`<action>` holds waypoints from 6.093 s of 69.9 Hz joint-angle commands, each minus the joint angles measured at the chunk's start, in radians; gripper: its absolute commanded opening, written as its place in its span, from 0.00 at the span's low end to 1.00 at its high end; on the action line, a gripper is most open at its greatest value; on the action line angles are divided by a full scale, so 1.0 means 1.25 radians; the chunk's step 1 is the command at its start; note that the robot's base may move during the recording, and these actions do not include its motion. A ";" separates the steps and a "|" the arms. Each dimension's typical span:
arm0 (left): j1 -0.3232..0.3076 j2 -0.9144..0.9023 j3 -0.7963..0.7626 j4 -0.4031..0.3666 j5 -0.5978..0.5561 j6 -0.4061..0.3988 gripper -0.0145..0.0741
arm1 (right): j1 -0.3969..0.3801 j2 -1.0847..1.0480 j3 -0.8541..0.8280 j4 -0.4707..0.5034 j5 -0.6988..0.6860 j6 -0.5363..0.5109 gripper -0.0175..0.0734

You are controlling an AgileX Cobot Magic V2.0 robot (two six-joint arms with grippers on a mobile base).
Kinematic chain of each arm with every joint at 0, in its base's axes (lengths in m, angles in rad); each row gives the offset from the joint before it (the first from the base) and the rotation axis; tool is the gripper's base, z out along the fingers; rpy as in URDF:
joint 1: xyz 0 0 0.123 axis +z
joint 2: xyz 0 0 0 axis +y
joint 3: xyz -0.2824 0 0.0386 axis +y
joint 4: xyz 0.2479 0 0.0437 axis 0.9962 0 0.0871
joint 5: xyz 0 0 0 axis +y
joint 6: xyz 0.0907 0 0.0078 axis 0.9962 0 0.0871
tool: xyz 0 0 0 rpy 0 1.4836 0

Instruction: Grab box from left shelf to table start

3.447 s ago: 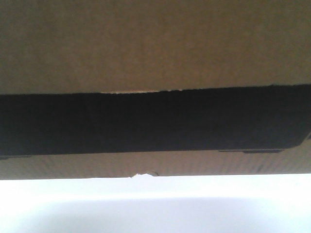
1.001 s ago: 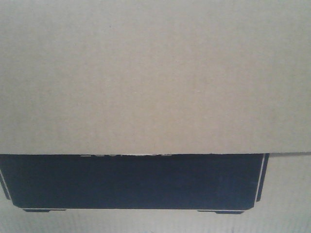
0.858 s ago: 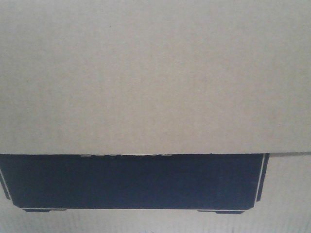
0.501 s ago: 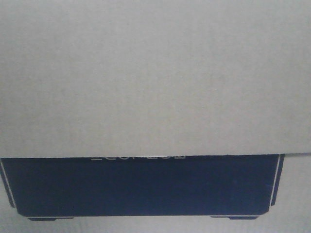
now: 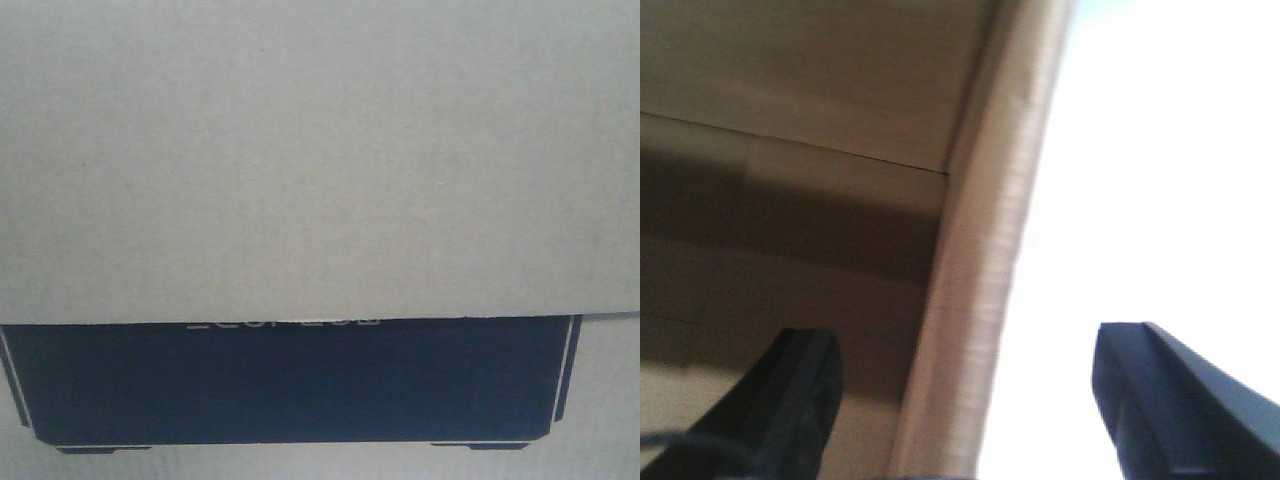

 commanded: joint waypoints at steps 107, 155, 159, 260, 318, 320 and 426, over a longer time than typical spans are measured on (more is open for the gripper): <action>-0.005 -0.791 0.455 0.118 -0.360 0.000 0.06 | -0.005 -0.847 0.538 -0.022 -0.409 0.012 0.26; -0.005 -1.080 0.768 0.118 -0.562 0.000 0.06 | -0.005 -1.032 0.668 -0.021 -0.430 0.012 0.25; -0.005 -1.080 0.773 0.118 -0.562 0.000 0.06 | -0.005 -1.032 0.668 -0.021 -0.429 0.012 0.25; 0.065 -1.116 1.020 0.118 -0.752 0.000 0.06 | -0.005 -1.032 0.668 -0.021 -0.429 0.012 0.25; 0.065 -1.116 1.020 0.118 -0.752 0.000 0.06 | -0.005 -1.032 0.668 -0.009 -0.456 0.009 0.25; 0.065 -1.116 1.020 0.118 -0.752 0.000 0.06 | -0.005 -1.032 0.668 -0.009 -0.453 0.005 0.25; 0.065 -1.116 1.020 0.118 -0.752 0.000 0.06 | -0.256 -1.098 1.026 0.131 -0.775 -0.065 0.25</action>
